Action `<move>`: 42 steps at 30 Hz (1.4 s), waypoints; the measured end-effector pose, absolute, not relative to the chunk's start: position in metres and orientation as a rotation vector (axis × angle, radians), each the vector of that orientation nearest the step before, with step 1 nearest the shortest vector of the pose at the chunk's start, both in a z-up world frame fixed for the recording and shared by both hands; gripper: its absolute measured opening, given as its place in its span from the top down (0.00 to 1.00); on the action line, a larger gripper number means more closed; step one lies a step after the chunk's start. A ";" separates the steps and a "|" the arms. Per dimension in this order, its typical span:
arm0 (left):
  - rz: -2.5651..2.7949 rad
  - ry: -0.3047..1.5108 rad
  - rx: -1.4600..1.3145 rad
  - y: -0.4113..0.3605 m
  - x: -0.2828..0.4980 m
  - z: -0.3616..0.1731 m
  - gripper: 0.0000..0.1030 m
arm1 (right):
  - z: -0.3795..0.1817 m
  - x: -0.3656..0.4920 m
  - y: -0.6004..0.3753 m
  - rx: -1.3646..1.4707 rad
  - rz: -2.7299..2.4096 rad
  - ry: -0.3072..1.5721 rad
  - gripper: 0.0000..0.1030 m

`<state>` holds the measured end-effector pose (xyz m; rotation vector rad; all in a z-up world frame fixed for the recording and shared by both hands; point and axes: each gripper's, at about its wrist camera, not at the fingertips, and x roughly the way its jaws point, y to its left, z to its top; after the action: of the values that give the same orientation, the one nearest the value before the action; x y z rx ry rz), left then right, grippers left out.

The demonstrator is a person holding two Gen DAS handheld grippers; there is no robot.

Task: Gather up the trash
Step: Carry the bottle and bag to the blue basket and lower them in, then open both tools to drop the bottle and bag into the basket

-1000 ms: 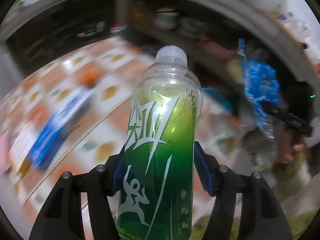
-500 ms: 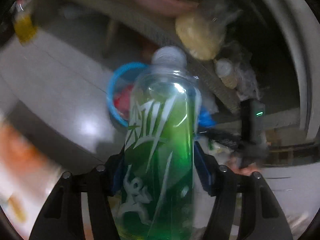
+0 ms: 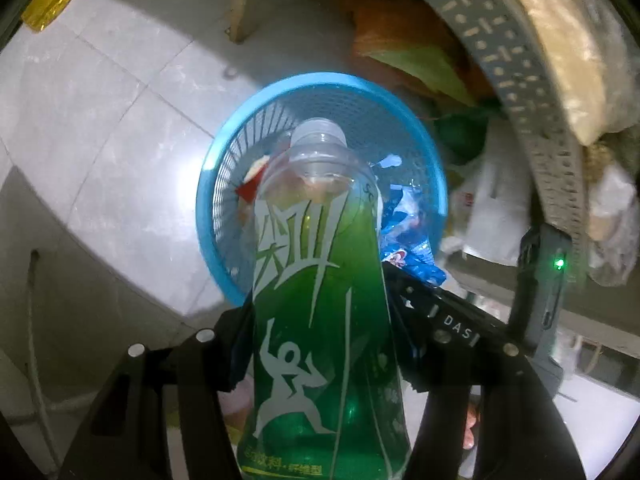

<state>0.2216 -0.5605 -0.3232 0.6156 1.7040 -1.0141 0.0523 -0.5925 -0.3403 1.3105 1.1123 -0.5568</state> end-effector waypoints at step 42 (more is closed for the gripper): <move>-1.087 0.863 0.281 -0.207 0.209 -0.009 0.05 | -0.157 0.026 -0.475 0.756 -0.627 0.935 0.59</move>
<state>0.2090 -0.2068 -0.0086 0.2814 0.8627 -1.0872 0.0262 -0.4747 -0.1567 0.7560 0.9348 -0.6275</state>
